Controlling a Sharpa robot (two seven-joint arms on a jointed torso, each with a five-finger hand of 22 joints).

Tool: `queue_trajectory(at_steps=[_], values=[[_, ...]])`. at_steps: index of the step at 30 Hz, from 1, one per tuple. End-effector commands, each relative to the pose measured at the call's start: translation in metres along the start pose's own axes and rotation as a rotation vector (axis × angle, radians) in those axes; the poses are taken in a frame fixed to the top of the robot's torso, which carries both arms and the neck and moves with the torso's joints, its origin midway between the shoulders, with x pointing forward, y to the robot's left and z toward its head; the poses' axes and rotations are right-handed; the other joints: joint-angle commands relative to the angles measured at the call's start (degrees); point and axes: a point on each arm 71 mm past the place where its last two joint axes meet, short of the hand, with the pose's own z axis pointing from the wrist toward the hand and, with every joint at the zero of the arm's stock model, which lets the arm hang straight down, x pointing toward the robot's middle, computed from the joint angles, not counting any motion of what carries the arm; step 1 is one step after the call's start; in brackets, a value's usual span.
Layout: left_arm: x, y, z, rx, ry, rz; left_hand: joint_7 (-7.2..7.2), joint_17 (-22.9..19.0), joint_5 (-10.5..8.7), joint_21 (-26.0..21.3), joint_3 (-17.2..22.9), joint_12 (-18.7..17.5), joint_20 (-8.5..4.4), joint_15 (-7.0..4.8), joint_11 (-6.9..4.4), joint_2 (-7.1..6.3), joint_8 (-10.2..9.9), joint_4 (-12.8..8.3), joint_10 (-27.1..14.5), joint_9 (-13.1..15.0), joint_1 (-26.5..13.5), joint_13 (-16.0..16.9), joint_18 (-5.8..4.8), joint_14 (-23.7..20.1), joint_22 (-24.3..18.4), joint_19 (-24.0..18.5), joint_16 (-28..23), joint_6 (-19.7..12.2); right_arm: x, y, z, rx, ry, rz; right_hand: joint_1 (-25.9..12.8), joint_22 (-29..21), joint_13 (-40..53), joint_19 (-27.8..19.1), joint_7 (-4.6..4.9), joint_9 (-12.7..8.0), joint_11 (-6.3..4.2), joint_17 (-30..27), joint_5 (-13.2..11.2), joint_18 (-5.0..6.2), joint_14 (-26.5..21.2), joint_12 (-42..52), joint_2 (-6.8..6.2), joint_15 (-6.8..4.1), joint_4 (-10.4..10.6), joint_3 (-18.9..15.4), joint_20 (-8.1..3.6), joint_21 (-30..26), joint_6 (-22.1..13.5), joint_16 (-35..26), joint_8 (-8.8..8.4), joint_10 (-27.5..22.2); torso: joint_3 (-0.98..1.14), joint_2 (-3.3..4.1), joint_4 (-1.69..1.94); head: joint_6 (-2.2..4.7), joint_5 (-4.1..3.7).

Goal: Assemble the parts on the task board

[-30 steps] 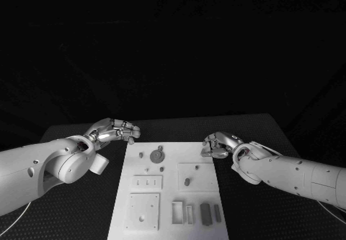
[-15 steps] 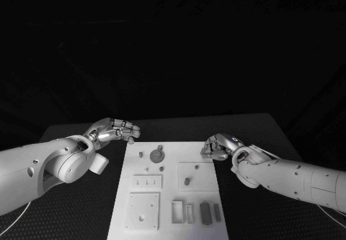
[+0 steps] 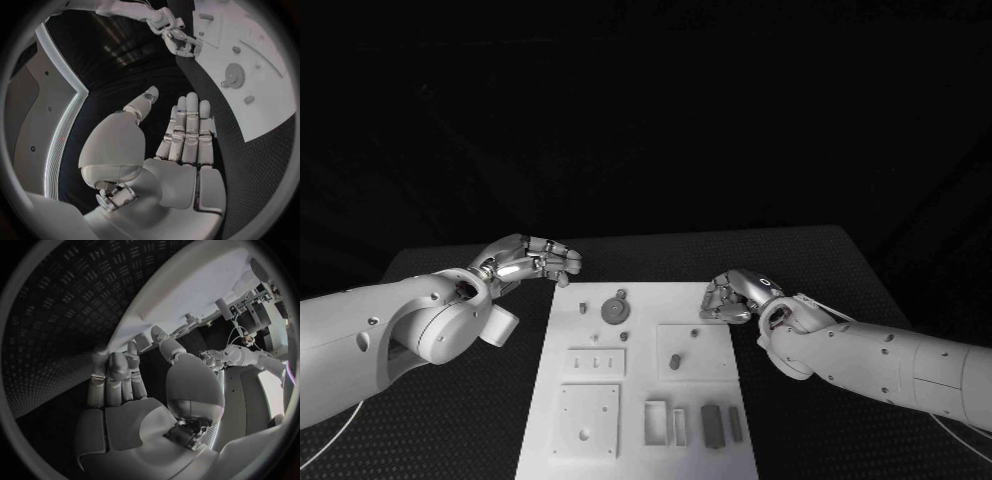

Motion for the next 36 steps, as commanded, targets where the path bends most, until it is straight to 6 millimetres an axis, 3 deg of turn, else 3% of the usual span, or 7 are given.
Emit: queue_trajectory(at_steps=[1,10,13,17,19,25,36], values=[[0.002,-0.0014,0.0006,0.009,0.017,-0.005,0.23,-0.1,0.13,0.2,0.1,-0.3,0.16,0.04,0.11,0.32,-0.2,-0.4,-0.2,0.1,-0.3,0.1,0.27,-0.5,0.7,-0.4,-0.2,-0.2,0.0025,0.0006,0.0002,0.002,0.001,-0.01,-0.6,-0.1,-0.1,0.3,0.63,0.0,-0.29,0.1,-0.1,2.08,0.1,0.1,0.11,-0.42,0.1,-0.3,-0.25,-0.1,1.0,-0.4,0.21,0.1,0.02,0.0,0.0,0.06,0.01],[0.0019,-0.0011,0.0007,0.008,0.018,-0.005,0.25,-0.1,0.13,0.2,0.1,-0.3,0.17,0.05,0.12,0.34,-0.2,-0.4,-0.2,0.1,-0.4,0.1,0.27,-0.5,0.7,-0.4,-0.2,-0.2,0.0036,0.0017,0.001,0.0,0.002,-0.01,-0.4,-0.1,-0.1,0.3,0.56,0.3,-0.38,0.1,-0.7,2.08,0.1,0.0,0.62,-0.49,0.1,0.1,-0.31,-0.1,1.0,-0.5,0.18,0.1,0.03,0.0,-0.01,0.04,0.1],[0.0019,-0.001,0.0007,0.007,0.019,-0.006,0.26,-0.1,0.13,0.2,0.1,-0.3,0.17,0.05,0.12,0.35,-0.2,-0.3,-0.2,0.1,-0.4,0.1,0.27,-0.5,0.7,-0.4,-0.2,-0.2,0.0036,0.0017,0.001,-0.003,0.002,-0.01,0.9,-0.2,-0.2,0.4,0.49,0.7,-0.41,0.1,-4.1,2.08,0.2,-0.1,1.17,-0.55,0.2,2.2,-0.39,-0.2,1.1,-0.6,0.09,0.3,0.02,-0.01,-0.02,0.02,0.06],[0.0019,-0.001,0.0008,0.007,0.019,-0.005,0.27,-0.1,0.12,0.2,0.0,-0.3,0.18,0.05,0.13,0.36,-0.2,-0.3,-0.2,0.1,-0.4,0.1,0.26,-0.5,0.7,-0.4,-0.2,-0.2,0.0043,0.0023,0.001,-0.006,0.007,-0.009,2.5,-0.3,-0.3,0.6,0.43,1.3,-0.41,0.2,-4.6,2.08,0.3,-0.1,1.0,-0.57,0.9,6.7,-0.37,-0.2,1.3,-0.6,0.04,0.5,0.05,-0.03,-0.06,0.07,0.08],[0.0021,-0.001,0.0008,0.007,0.02,-0.006,0.28,-0.1,0.12,0.2,0.0,-0.3,0.18,0.05,0.13,0.36,-0.2,-0.3,-0.2,0.1,-0.4,0.1,0.26,-0.5,0.7,-0.4,-0.2,-0.2,0.0045,0.0027,0.001,-0.008,0.009,-0.009,3.6,-0.3,-0.3,0.6,0.4,1.5,-0.51,0.2,-4.7,2.08,0.4,-0.1,1.85,-0.62,0.8,8.6,-0.45,-0.2,1.4,-0.6,0.09,0.6,0.05,-0.02,-0.06,0.06,0.08],[0.0015,-0.0008,0.0005,0.006,0.017,-0.005,0.31,-0.1,0.13,0.2,0.1,-0.3,0.18,0.05,0.14,0.42,-0.2,-0.3,-0.2,0.1,-0.4,0.1,0.27,-0.5,0.7,-0.4,-0.2,-0.2,0.0042,0.0014,0.0006,-0.007,0.012,-0.01,4.5,-0.1,-0.3,0.6,0.39,2.3,-0.52,0.4,-4.7,2.08,0.5,-0.1,1.98,-0.62,1.1,14.5,-0.3,0.1,1.7,-0.6,0.12,0.7,0.05,0.01,0.02,0.02,0.02],[0.002,-0.0009,0.0008,0.006,0.019,-0.005,0.33,-0.1,0.16,0.2,0.1,-0.3,0.17,0.05,0.13,0.51,-0.2,-0.4,-0.2,0.2,-0.4,0.1,0.28,-0.5,0.7,-0.4,-0.2,-0.2,0.004,0.0026,0.0004,-0.018,0.008,0.005,4.5,0.1,-0.2,0.6,0.23,3.0,-0.64,0.5,-4.7,2.08,0.6,0.1,2.75,-0.66,0.9,17.2,-0.23,0.5,2.5,-0.5,0.45,1.1,0.04,-0.02,-0.03,-0.05,0.02]])
